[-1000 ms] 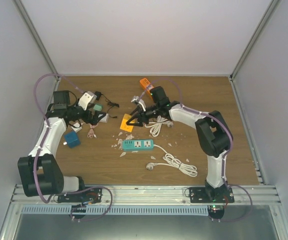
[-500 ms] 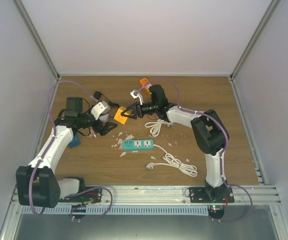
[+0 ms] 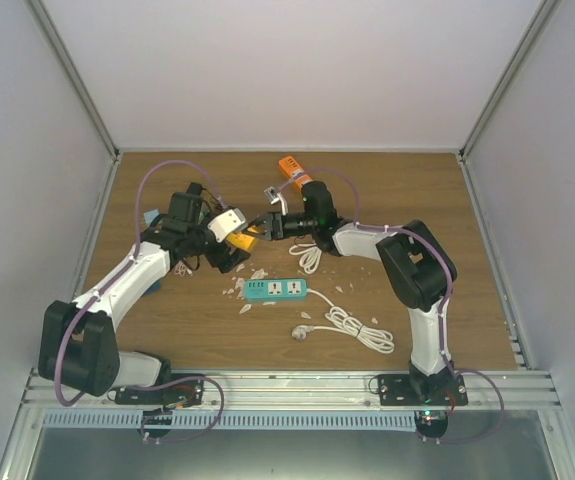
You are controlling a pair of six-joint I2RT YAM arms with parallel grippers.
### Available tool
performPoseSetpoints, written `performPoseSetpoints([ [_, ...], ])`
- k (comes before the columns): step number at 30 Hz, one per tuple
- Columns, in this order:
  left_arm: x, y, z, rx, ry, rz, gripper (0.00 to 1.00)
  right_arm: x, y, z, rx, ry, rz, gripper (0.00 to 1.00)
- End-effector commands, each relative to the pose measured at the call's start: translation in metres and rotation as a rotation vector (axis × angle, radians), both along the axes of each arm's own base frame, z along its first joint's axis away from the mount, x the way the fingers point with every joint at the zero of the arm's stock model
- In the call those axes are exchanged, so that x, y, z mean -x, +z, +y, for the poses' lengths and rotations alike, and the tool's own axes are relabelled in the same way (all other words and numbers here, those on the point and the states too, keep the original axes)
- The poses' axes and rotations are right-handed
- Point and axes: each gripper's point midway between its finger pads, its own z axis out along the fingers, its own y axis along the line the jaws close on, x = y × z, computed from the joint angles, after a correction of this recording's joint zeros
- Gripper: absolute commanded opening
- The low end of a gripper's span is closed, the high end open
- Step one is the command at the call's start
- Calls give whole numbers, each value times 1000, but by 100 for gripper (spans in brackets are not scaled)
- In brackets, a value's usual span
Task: Pull the plug off the socket
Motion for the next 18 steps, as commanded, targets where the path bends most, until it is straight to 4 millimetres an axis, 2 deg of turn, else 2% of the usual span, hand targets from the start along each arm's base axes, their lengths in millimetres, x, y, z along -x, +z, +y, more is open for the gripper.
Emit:
performPoseSetpoints([
  [1,-25,14,-8,-26,45,-76,93,4,14,3,-46,-27,40,20],
  [8,-34,16,-15,-18,68,-76,81,7,5,-1,-39,-68,139,20],
  [10,-34,12,-16,-30,61,-67,75,9,3,-2,-36,-75,163,20],
  [13,-36,5,-14,-50,68,-50,59,11,3,-3,-47,-76,185,20],
  [15,-36,2,-12,-56,79,-51,54,11,4,-3,-53,-73,201,20],
  [16,-36,3,-12,-56,82,-52,57,11,5,-3,-58,-75,211,20],
  [18,-35,3,-15,-42,74,-41,76,9,8,-4,-70,-87,221,19],
])
